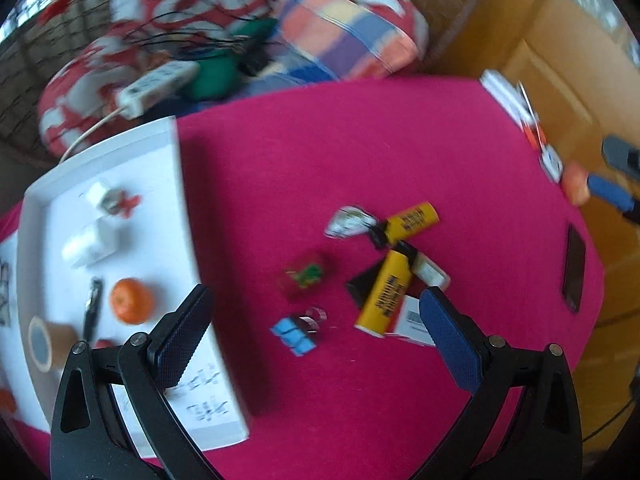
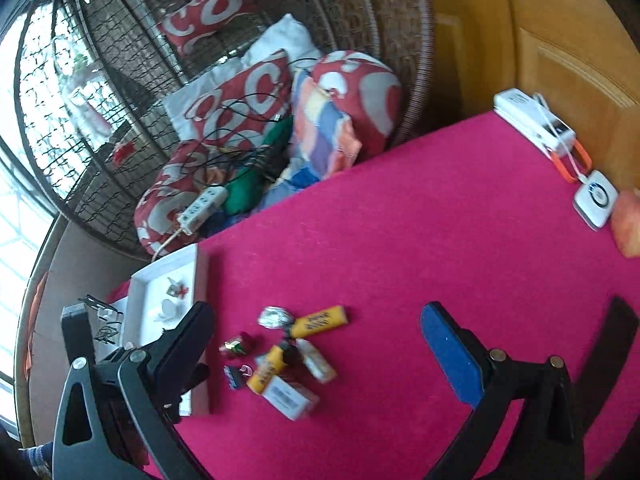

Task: Organize rigid objects
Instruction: 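Grasp the yellow lighter with the left tool while the right tool grasps the white barcode box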

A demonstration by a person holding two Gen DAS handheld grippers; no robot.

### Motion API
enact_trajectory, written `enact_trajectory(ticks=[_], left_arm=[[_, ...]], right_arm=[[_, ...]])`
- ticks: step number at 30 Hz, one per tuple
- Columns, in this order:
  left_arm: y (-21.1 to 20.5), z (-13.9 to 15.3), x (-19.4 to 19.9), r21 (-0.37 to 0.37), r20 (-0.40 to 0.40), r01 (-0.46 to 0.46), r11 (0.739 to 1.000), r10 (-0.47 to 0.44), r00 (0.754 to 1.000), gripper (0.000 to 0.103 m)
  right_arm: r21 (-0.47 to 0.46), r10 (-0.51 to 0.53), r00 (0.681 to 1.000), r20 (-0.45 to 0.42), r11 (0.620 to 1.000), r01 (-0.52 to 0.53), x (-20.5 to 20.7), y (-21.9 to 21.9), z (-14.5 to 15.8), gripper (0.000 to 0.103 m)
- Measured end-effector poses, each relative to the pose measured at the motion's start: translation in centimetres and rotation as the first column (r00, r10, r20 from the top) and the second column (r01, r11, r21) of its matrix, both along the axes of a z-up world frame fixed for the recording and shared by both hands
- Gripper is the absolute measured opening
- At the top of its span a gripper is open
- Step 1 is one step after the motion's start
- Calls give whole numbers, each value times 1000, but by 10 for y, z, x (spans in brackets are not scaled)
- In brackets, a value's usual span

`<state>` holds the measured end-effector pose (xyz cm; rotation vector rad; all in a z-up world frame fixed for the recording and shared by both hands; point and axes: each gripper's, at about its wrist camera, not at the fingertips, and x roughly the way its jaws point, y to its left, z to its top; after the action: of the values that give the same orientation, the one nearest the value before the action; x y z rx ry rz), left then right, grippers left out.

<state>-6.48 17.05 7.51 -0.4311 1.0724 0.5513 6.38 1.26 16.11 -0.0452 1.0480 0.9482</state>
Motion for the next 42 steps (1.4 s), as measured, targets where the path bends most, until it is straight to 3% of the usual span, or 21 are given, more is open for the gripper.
enact_trajectory(ticks=[6, 11, 24, 25, 26, 28, 31, 34, 42], left_arm=[[-15, -19, 29, 6, -55, 68, 998, -68, 996, 102], [-20, -31, 47, 9, -93, 96, 995, -95, 991, 77], [-21, -59, 66, 12, -190, 114, 993, -110, 976, 77], [-21, -61, 66, 11, -191, 120, 993, -116, 975, 74], [-22, -62, 67, 6, -189, 129, 992, -125, 974, 51], [-24, -64, 68, 8, -193, 141, 990, -137, 972, 38], [-25, -64, 65, 6, -183, 151, 988, -148, 972, 35], [-24, -60, 61, 4, -164, 151, 989, -148, 975, 24], [-17, -51, 40, -29, -123, 94, 995, -97, 988, 23]], right_arm=[[-23, -42, 999, -20, 999, 41, 21, -30, -9, 103], [-39, -52, 998, -28, 998, 51, 29, -43, -14, 103], [-52, -88, 994, -65, 995, 85, 47, -67, -23, 103], [-54, -86, 994, -65, 995, 83, 46, -67, -23, 103], [-58, -83, 994, -65, 995, 80, 47, -66, -23, 103], [-61, -80, 995, -65, 995, 76, 46, -67, -24, 103], [-66, -77, 995, -66, 995, 73, 45, -67, -25, 103], [-70, -69, 995, -68, 995, 64, 45, -64, -26, 103], [-88, 21, 998, -58, 996, -26, 28, -37, -31, 103]])
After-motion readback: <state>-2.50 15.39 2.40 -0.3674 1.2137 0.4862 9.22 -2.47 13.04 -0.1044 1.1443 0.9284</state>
